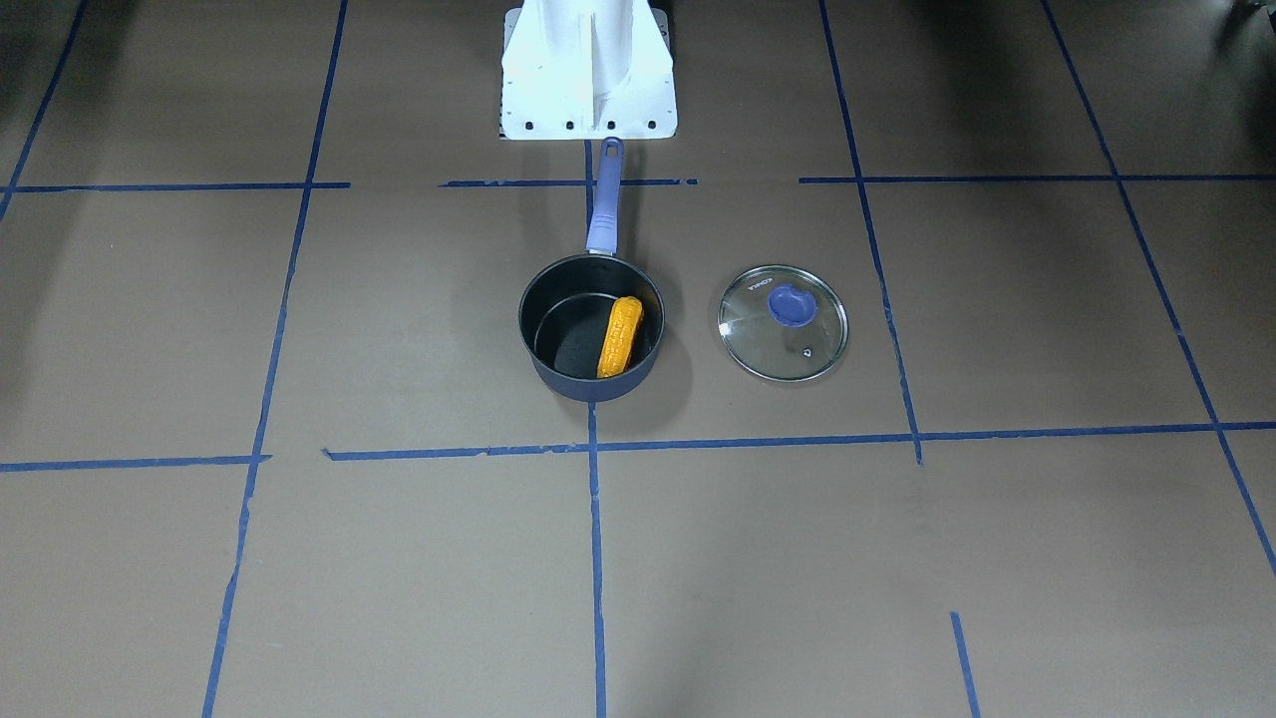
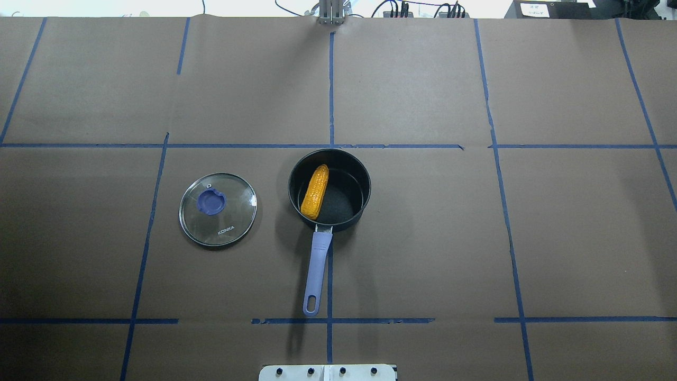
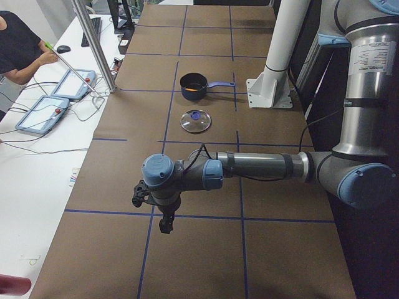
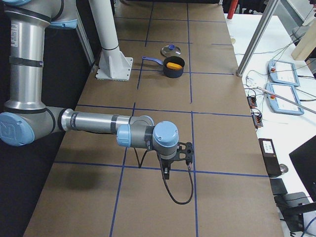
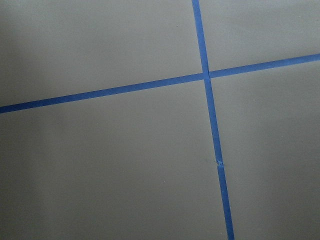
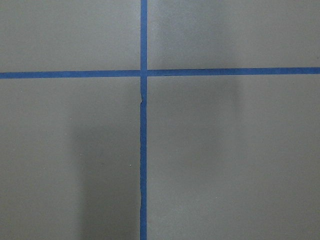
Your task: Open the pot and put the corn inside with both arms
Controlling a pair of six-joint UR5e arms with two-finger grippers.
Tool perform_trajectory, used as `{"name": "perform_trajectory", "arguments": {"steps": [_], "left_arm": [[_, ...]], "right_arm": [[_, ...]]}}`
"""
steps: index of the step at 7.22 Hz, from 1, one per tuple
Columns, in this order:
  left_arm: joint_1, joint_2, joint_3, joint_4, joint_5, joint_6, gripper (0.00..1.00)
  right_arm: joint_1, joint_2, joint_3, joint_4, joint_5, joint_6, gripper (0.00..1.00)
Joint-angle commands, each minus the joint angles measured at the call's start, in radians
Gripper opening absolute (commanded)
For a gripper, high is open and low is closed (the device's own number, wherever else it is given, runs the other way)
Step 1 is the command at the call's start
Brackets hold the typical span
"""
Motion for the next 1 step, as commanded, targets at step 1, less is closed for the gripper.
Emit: {"name": "perform_trajectory", "arguments": {"steps": [1], "left_arm": [[0.000, 0.000, 0.003, 0.000, -0.002, 0.000, 1.00]], "right_arm": [[0.000, 0.002, 0.000, 0.002, -0.001, 0.000, 1.00]]}}
